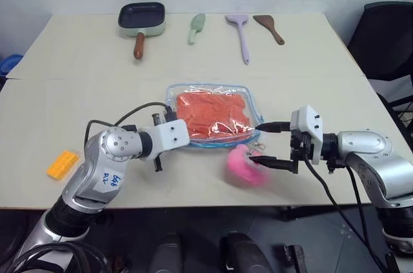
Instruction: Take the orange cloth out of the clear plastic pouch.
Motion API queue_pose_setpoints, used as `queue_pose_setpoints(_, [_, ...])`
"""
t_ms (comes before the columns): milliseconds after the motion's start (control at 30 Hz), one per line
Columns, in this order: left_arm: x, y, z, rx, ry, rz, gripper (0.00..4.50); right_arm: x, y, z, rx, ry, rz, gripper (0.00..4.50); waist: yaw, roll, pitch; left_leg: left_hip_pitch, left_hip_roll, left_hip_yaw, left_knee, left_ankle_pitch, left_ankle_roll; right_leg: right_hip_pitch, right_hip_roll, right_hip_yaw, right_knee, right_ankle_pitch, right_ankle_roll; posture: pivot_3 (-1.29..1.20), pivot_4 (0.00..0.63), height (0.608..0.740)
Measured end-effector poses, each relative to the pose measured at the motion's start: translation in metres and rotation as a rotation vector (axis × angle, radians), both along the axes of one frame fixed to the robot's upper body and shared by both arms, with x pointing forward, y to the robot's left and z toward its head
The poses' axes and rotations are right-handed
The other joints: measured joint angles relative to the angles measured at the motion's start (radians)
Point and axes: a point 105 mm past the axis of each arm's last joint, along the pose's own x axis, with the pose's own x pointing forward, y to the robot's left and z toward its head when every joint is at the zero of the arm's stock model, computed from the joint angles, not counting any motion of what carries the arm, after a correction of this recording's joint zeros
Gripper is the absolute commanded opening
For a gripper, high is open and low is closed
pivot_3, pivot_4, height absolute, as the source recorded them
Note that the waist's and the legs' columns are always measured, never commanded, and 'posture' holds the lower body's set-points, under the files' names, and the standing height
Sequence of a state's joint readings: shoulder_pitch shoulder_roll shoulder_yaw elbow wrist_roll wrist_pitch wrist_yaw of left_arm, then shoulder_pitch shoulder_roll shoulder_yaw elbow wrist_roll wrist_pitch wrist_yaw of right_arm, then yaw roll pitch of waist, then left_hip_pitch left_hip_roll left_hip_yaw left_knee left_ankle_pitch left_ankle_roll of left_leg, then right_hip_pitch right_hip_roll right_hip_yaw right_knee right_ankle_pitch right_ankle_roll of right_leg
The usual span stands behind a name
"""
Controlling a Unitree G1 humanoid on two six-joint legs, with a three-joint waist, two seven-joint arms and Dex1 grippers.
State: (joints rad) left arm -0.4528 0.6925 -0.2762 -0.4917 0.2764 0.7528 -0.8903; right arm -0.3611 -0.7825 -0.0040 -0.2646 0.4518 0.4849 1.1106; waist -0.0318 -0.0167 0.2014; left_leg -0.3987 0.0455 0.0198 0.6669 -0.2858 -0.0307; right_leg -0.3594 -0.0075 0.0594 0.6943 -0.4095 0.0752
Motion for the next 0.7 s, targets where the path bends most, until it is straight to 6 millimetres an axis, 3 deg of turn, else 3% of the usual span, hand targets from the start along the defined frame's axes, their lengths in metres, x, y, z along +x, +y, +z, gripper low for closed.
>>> queue_pose_setpoints(67, [0.000, 0.004, -0.001, 0.017, -0.011, 0.005, 0.43, 0.001, -0.001, 0.001, -0.005, -0.003, 0.000, 4.50, 0.001, 0.000, 0.000, 0.000, 0.000, 0.000, -0.001, 0.000, 0.000, 0.000, 0.000, 0.000, -0.001, 0.000, 0.000, 0.00, 0.150, 0.740])
queue_pose_setpoints(167, [0.001, 0.009, -0.007, 0.031, -0.014, 0.012, 0.98, 0.003, -0.004, 0.000, -0.010, 0.002, -0.009, 4.50, 0.002, 0.000, 0.000, -0.001, 0.000, 0.000, -0.001, 0.000, 0.000, 0.000, -0.001, 0.000, -0.003, 0.000, 0.000, 0.00, 0.150, 0.740])
queue_pose_setpoints(367, [-0.001, 0.012, -0.008, -0.009, -0.014, 0.012, 2.85, 0.003, -0.009, -0.001, -0.032, 0.011, -0.018, 4.50, 0.003, 0.000, 0.000, -0.001, 0.000, 0.000, -0.001, 0.000, 0.000, 0.000, -0.001, 0.000, -0.003, 0.000, 0.000, 0.00, 0.150, 0.740])
queue_pose_setpoints(500, [-0.008, 0.007, 0.008, -0.130, 0.001, -0.045, 2.85, 0.005, -0.012, -0.001, -0.049, 0.006, -0.022, 4.50, 0.002, 0.000, 0.000, -0.001, 0.000, 0.000, -0.001, 0.000, 0.000, 0.000, -0.001, -0.001, -0.003, 0.000, 0.000, 0.00, 0.150, 0.740])
queue_pose_setpoints(700, [-0.041, -0.010, 0.044, -0.336, 0.102, -0.358, 2.85, 0.007, -0.023, 0.000, -0.117, -0.013, -0.024, 4.50, 0.002, 0.000, 0.000, -0.001, 0.000, 0.000, -0.001, 0.000, 0.000, 0.000, -0.001, -0.001, -0.003, 0.000, 0.000, 0.00, 0.150, 0.740])
